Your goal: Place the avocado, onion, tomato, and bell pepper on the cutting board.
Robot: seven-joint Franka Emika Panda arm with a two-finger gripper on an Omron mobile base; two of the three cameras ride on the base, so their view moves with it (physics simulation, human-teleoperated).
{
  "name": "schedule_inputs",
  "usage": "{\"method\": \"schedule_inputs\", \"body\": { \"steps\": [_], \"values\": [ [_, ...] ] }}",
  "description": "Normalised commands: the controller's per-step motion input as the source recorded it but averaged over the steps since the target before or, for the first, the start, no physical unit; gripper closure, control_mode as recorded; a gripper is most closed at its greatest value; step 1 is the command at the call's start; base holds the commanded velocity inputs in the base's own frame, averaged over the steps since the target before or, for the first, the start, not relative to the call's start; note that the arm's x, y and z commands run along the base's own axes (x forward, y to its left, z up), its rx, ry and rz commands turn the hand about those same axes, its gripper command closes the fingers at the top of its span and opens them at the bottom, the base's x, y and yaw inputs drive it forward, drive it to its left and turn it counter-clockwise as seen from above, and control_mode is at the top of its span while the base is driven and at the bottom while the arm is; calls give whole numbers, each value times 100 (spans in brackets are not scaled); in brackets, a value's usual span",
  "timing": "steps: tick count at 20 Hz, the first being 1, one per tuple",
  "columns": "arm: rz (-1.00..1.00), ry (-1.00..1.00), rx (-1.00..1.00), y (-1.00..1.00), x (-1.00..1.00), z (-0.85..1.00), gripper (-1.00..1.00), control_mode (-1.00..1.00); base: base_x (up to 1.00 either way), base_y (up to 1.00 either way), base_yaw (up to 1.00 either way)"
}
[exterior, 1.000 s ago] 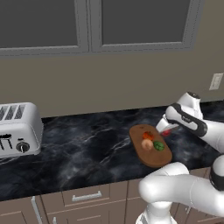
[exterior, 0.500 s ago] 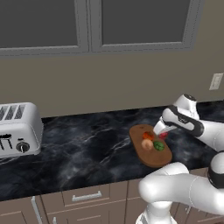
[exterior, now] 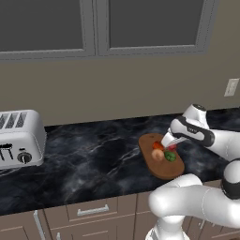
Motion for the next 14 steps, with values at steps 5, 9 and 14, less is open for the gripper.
{"method": "schedule_inputs", "body": {
  "steps": [5, 9, 14],
  "values": [
    [12, 0, 0, 0, 1, -8, 100, -100, 0, 0, 0],
    [12, 0, 0, 0, 1, -6, 100, -100, 0, 0, 0],
    [12, 0, 0, 0, 3, -7, -100, -100, 0, 0, 0]
  ]
}}
